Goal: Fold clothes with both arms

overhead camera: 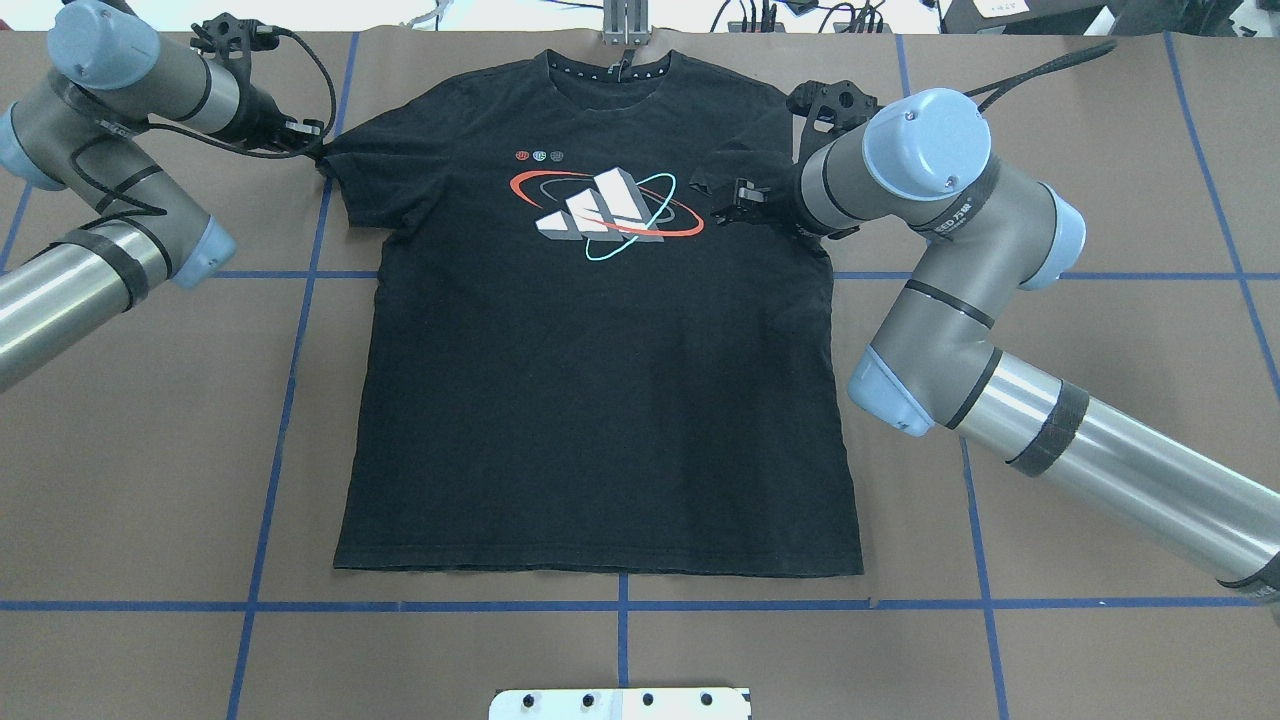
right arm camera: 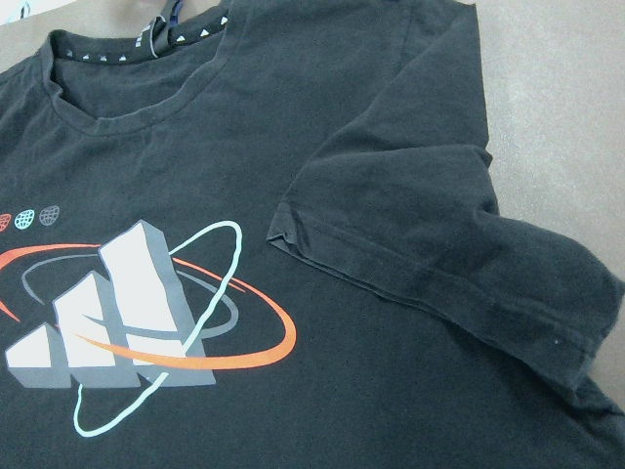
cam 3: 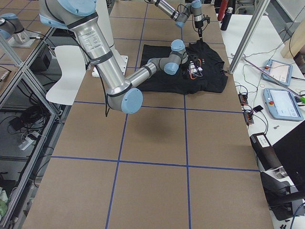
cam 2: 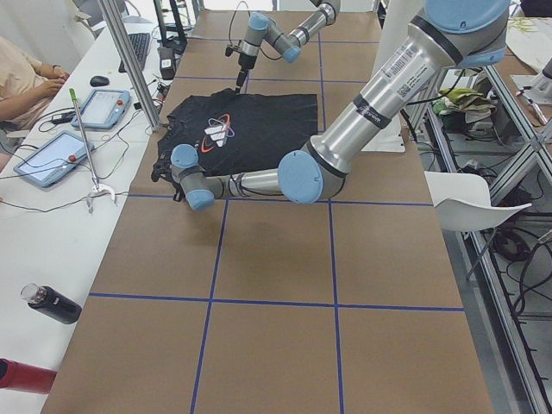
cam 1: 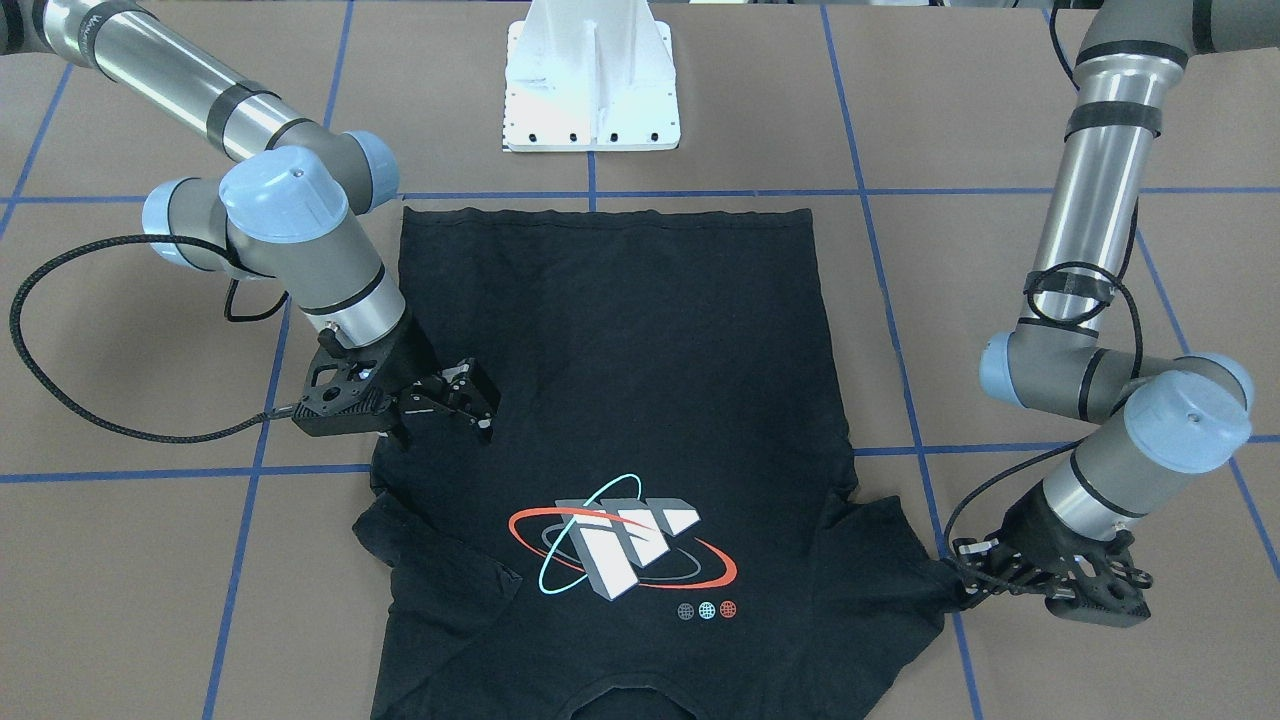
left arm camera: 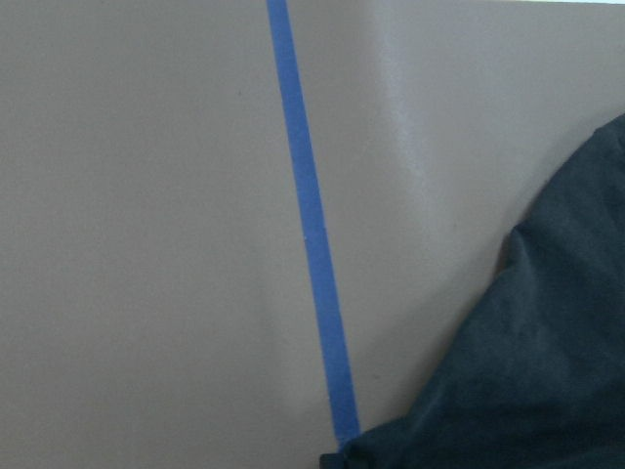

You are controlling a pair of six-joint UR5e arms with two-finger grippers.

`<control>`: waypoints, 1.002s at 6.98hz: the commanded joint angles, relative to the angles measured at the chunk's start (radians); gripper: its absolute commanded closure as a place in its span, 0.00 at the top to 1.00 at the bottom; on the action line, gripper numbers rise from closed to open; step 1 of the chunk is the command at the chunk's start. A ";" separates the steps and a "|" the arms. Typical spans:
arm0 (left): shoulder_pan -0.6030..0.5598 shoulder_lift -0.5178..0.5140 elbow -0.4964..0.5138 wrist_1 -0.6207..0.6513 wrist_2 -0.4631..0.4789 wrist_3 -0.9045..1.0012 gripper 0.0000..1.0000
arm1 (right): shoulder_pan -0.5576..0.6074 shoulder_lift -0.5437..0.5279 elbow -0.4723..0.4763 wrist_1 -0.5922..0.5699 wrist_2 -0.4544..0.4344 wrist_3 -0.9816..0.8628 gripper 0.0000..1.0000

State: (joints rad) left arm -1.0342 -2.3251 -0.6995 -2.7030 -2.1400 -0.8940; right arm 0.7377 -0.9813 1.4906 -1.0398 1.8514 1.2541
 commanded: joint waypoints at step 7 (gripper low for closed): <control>0.175 -0.073 -0.266 0.176 0.205 -0.424 0.00 | -0.001 -0.016 -0.007 -0.002 -0.001 0.002 1.00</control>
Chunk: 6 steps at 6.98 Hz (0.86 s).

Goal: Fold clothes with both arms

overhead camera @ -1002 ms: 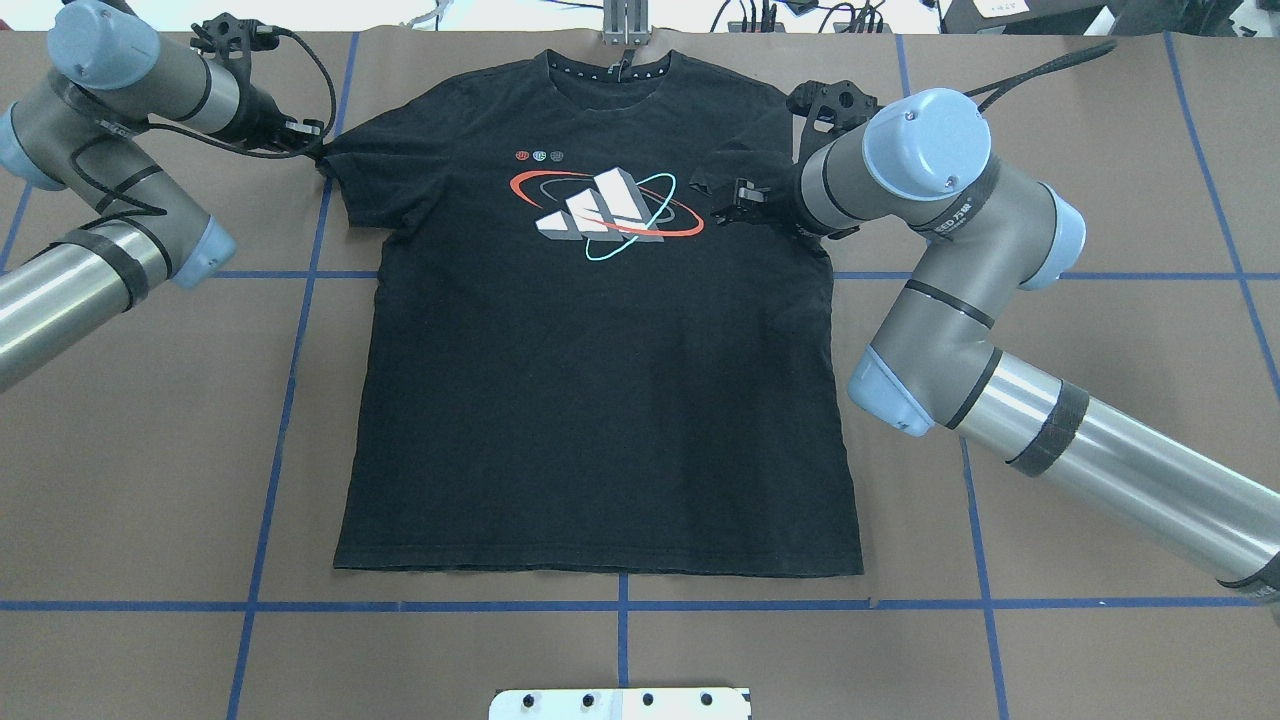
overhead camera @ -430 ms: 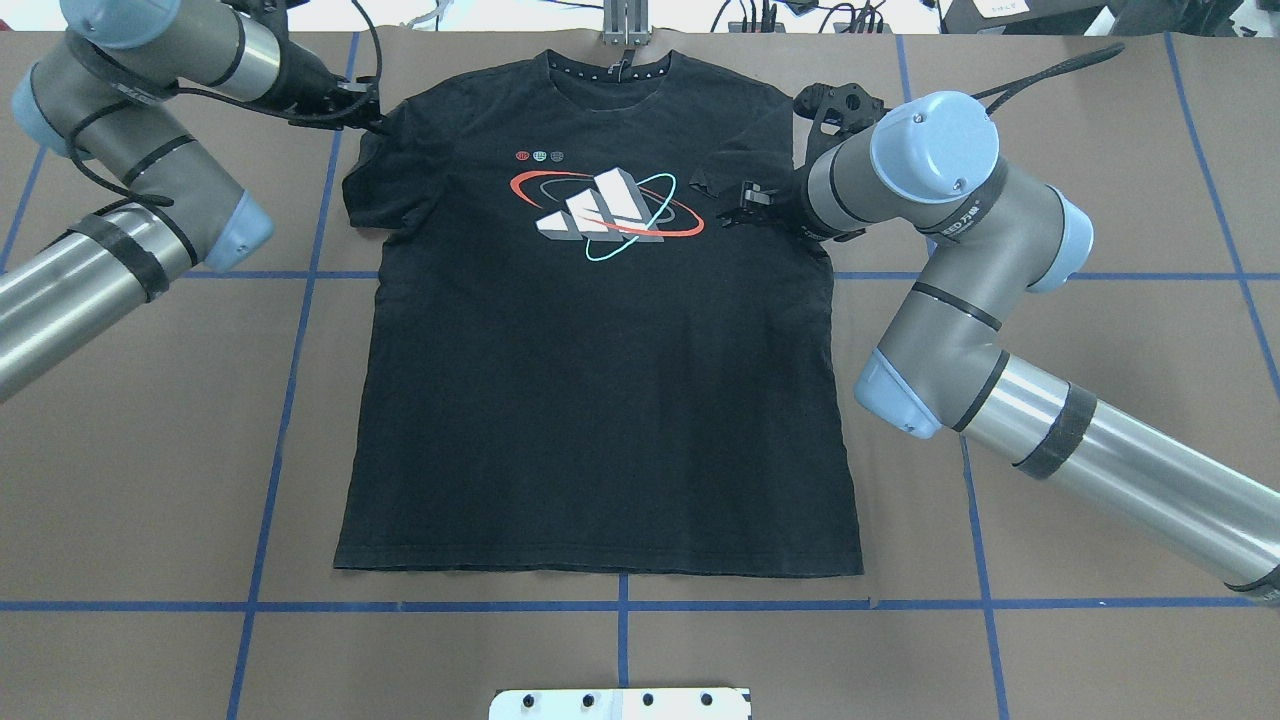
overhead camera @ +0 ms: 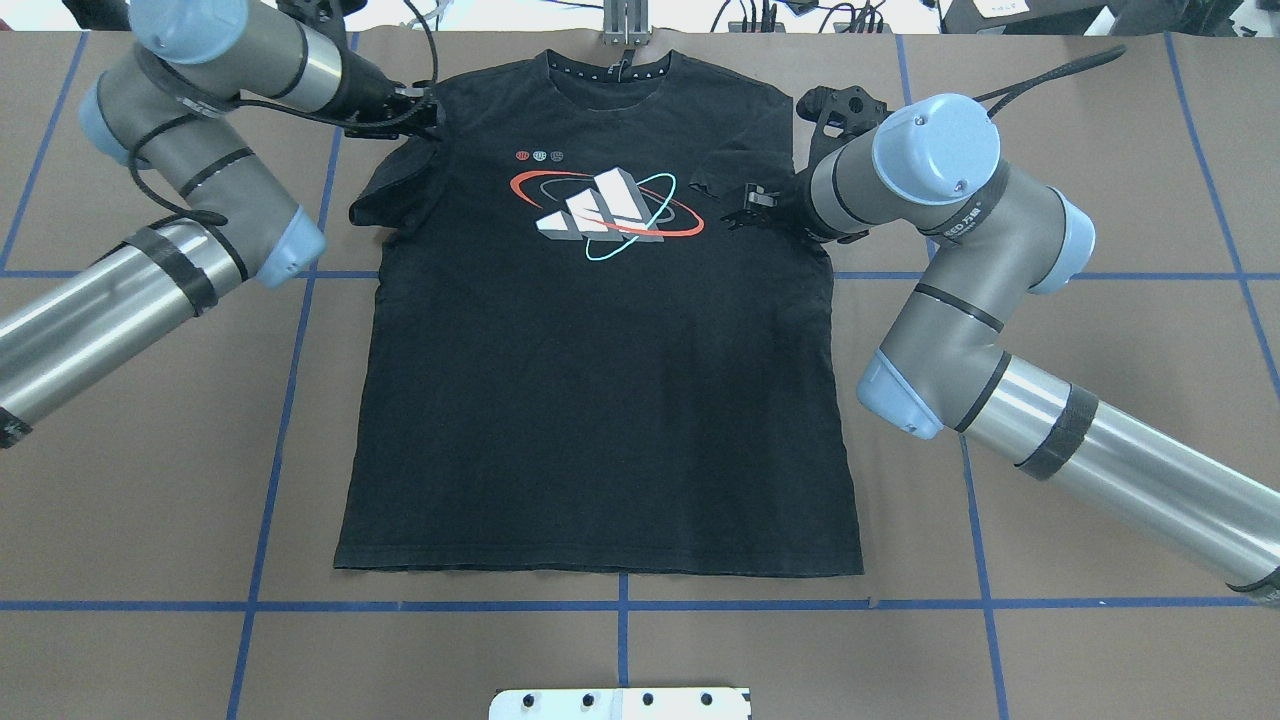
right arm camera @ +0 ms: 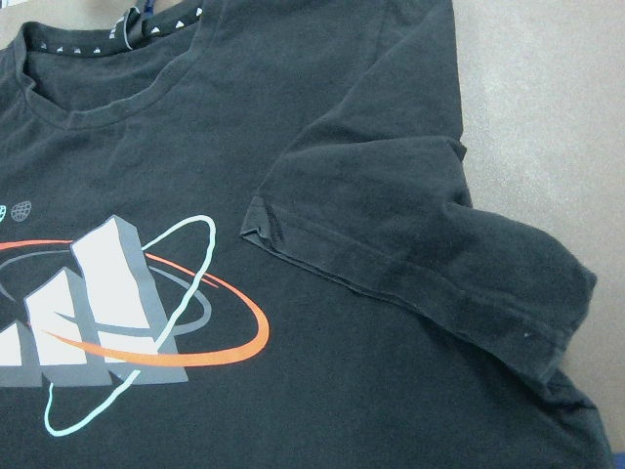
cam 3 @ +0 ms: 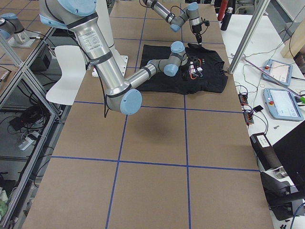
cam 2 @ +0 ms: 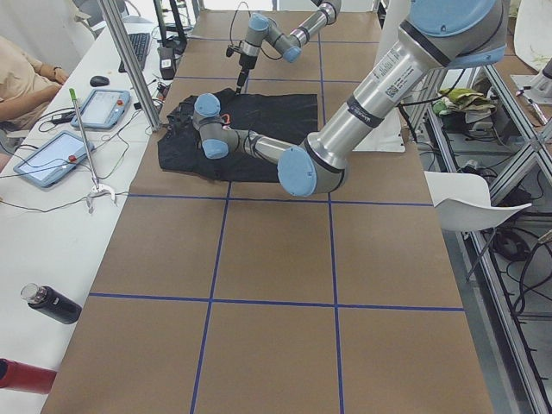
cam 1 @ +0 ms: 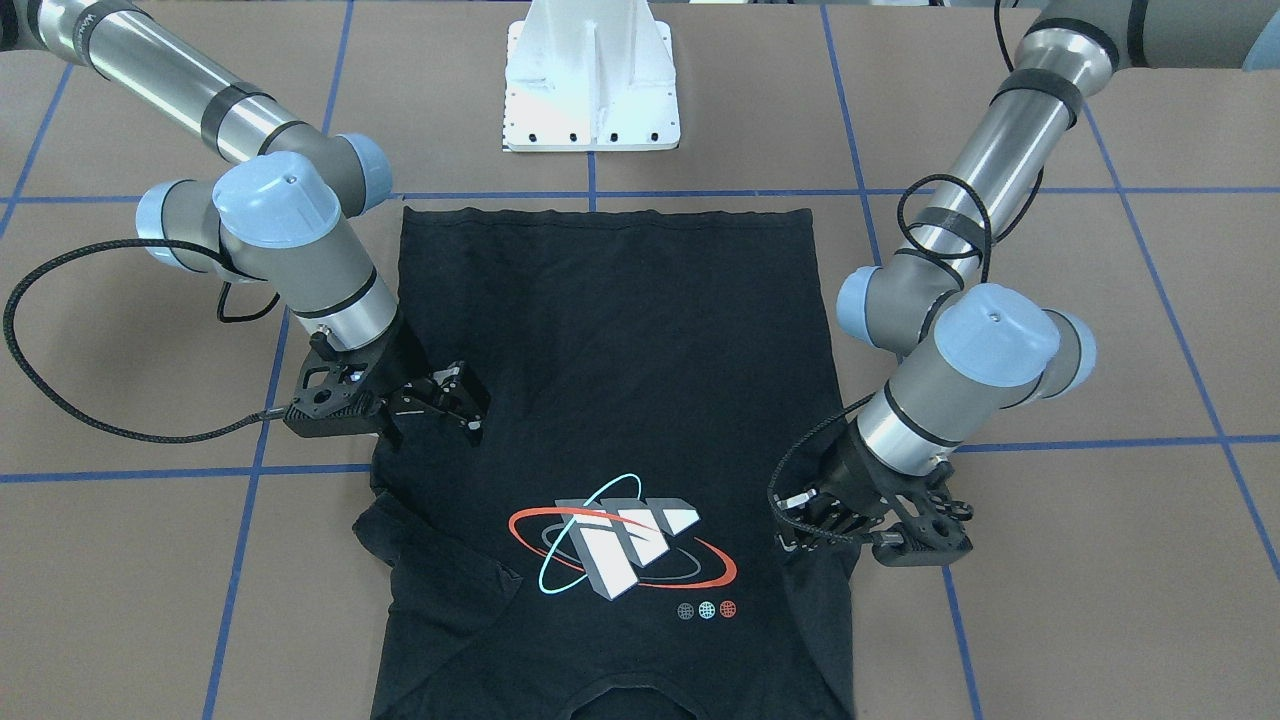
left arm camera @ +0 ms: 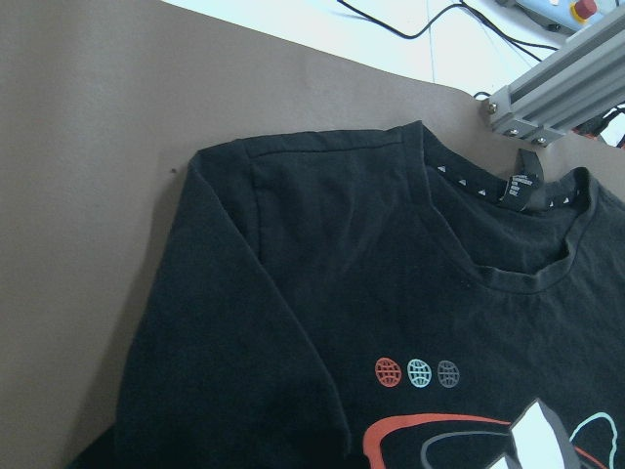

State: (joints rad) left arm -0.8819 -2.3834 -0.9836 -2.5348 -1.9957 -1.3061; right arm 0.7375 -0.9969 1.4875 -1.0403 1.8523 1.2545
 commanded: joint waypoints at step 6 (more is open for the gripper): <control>0.047 0.077 -0.203 0.017 0.072 -0.028 0.99 | -0.032 -0.188 0.187 -0.013 -0.001 0.235 1.00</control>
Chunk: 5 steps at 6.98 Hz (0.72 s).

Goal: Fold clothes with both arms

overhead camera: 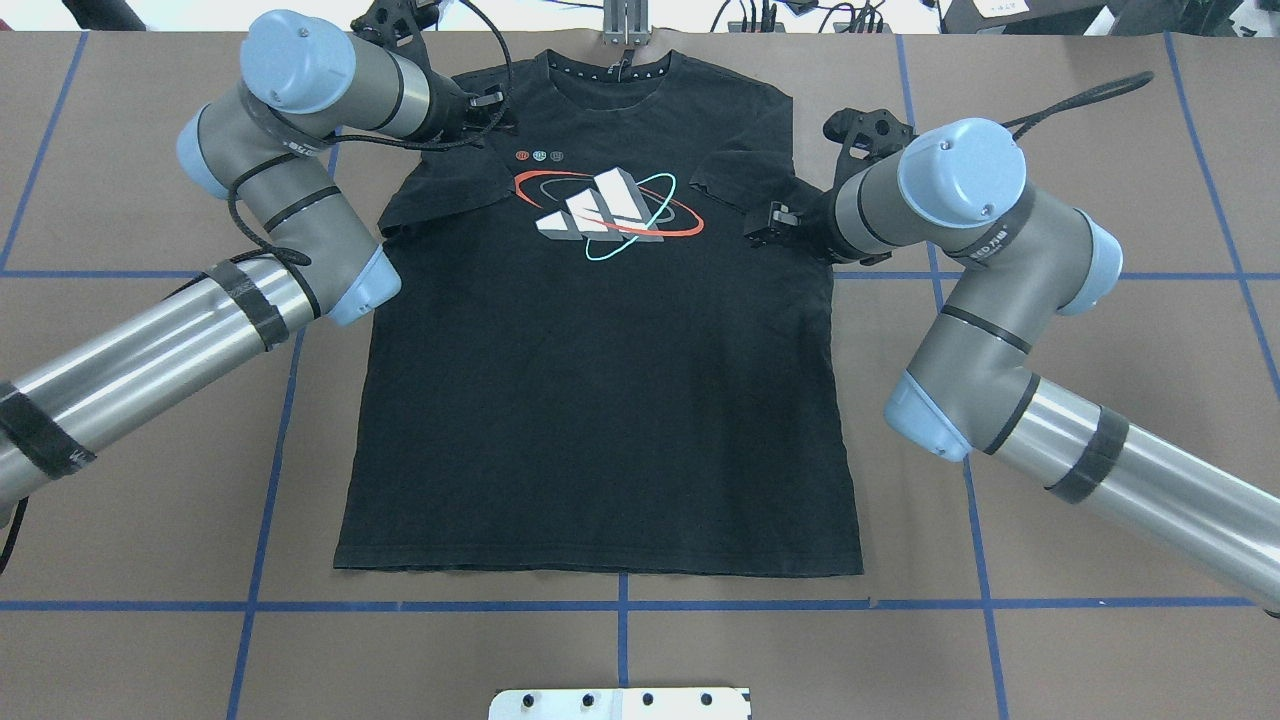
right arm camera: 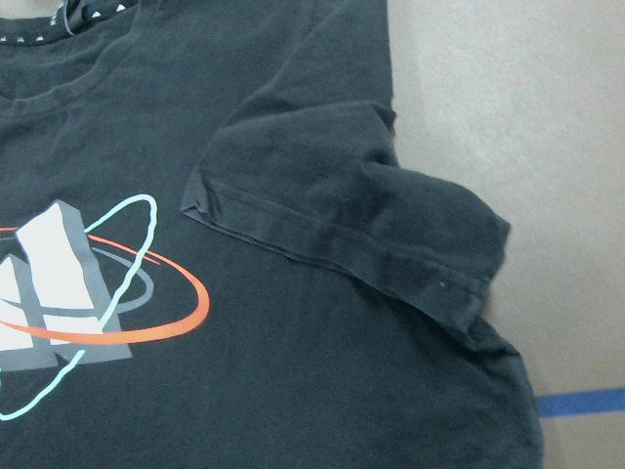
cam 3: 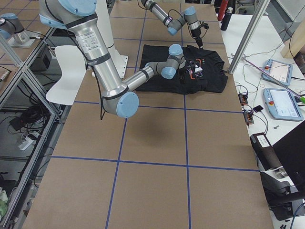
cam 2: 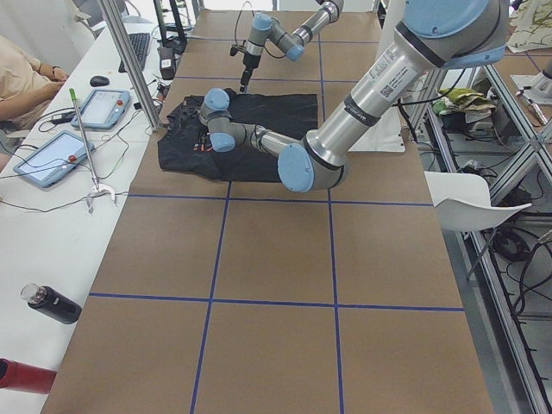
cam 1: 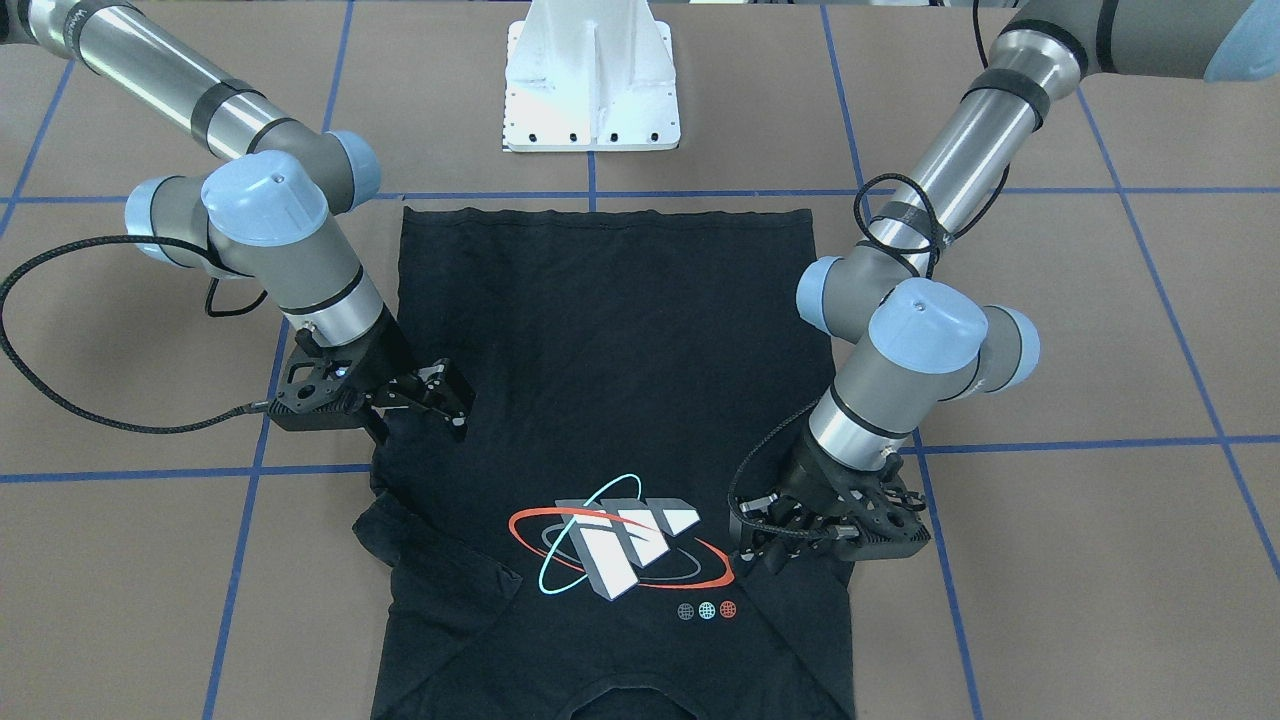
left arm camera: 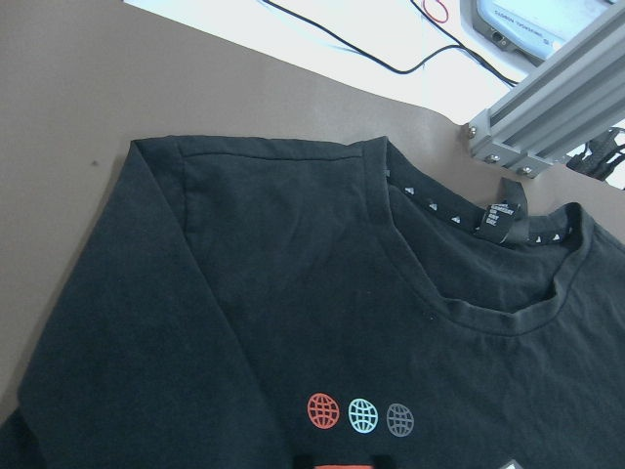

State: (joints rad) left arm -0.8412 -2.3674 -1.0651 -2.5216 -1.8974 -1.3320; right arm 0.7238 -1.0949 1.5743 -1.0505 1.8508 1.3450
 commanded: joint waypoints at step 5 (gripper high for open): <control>0.021 0.296 -0.537 0.049 -0.144 -0.205 0.99 | -0.327 -0.405 0.403 -0.005 -0.233 0.728 0.98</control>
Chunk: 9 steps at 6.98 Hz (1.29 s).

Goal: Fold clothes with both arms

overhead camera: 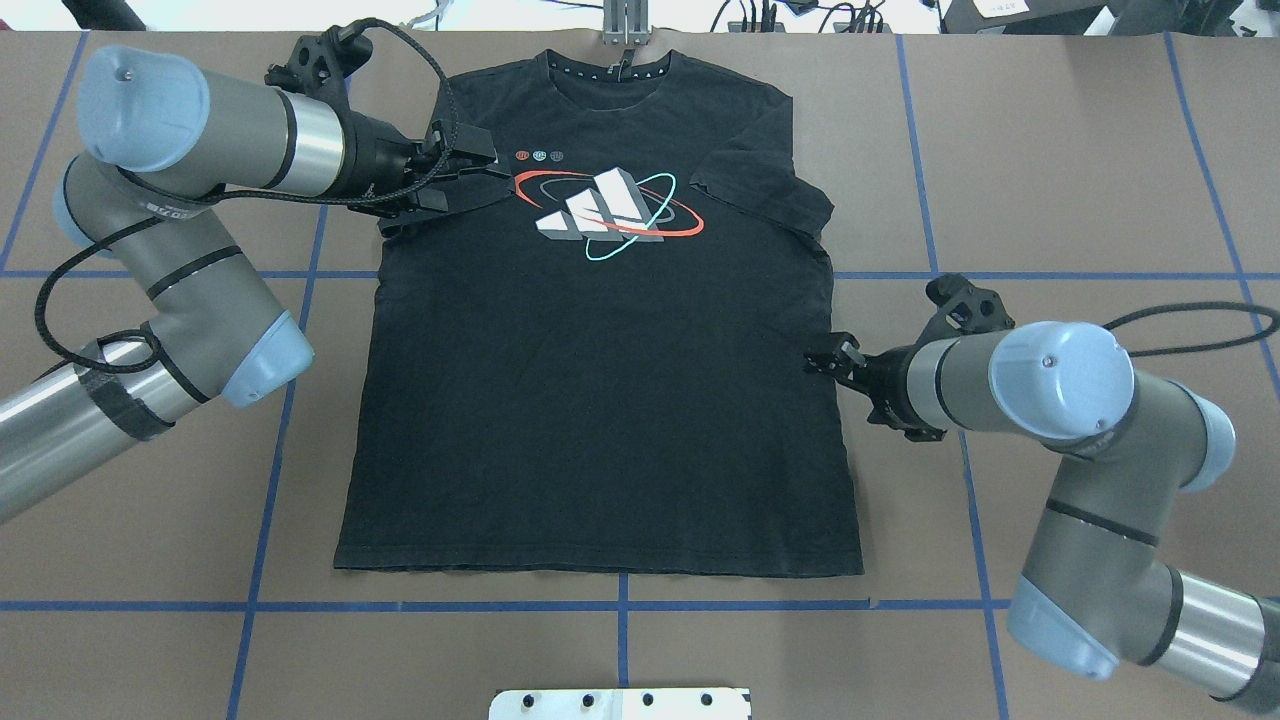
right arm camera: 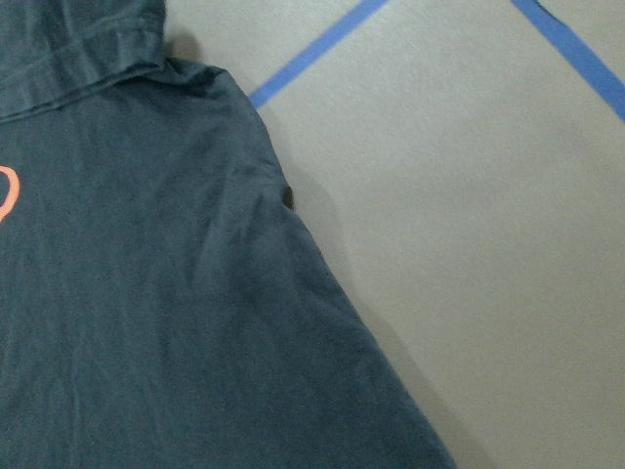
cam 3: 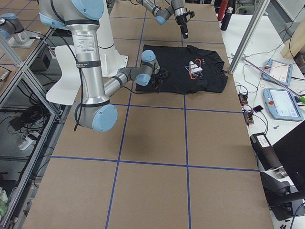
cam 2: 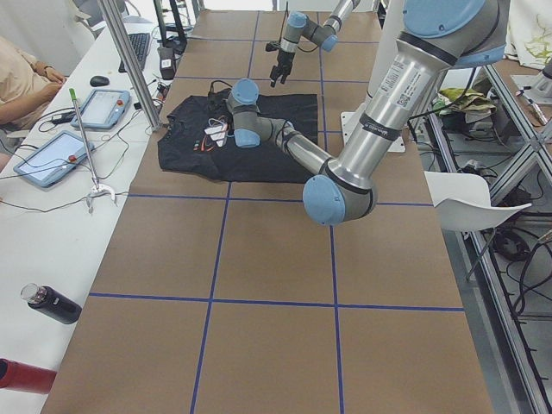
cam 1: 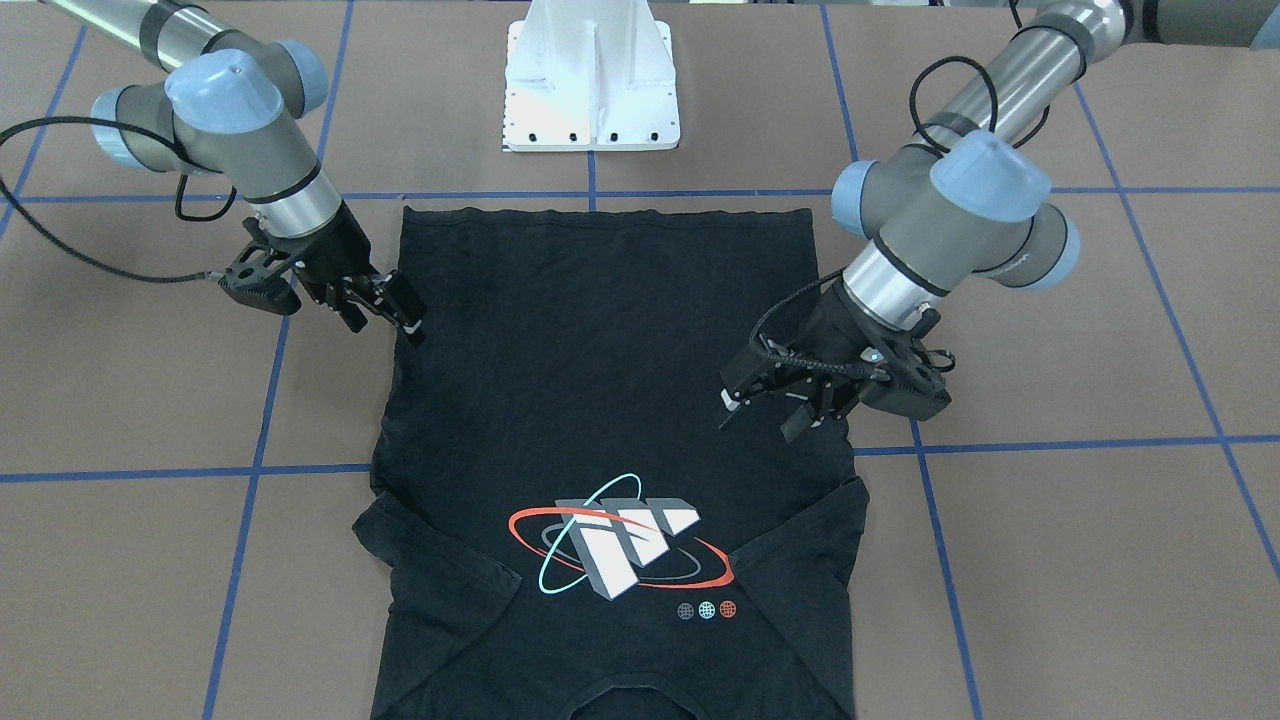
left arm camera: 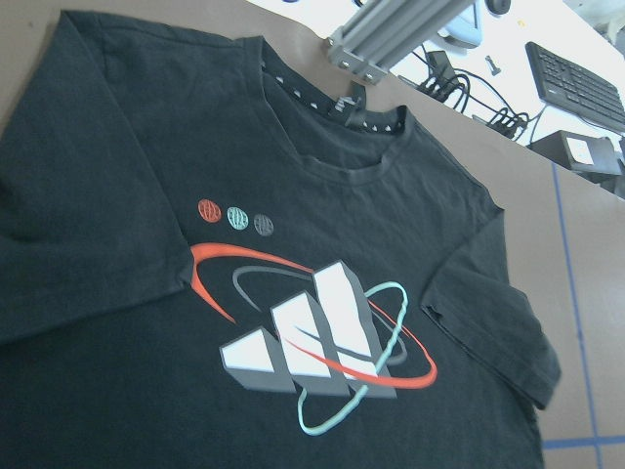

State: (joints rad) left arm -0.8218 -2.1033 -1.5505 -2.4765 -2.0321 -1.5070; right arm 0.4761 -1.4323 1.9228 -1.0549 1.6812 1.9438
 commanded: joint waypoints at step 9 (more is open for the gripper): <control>0.006 0.086 -0.128 0.005 0.015 -0.039 0.99 | -0.361 -0.114 0.167 -0.241 -0.213 0.330 0.73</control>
State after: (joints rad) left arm -0.8168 -2.0174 -1.6790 -2.4712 -2.0174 -1.5467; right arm 0.1207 -1.5463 2.1011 -1.2953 1.4677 2.2742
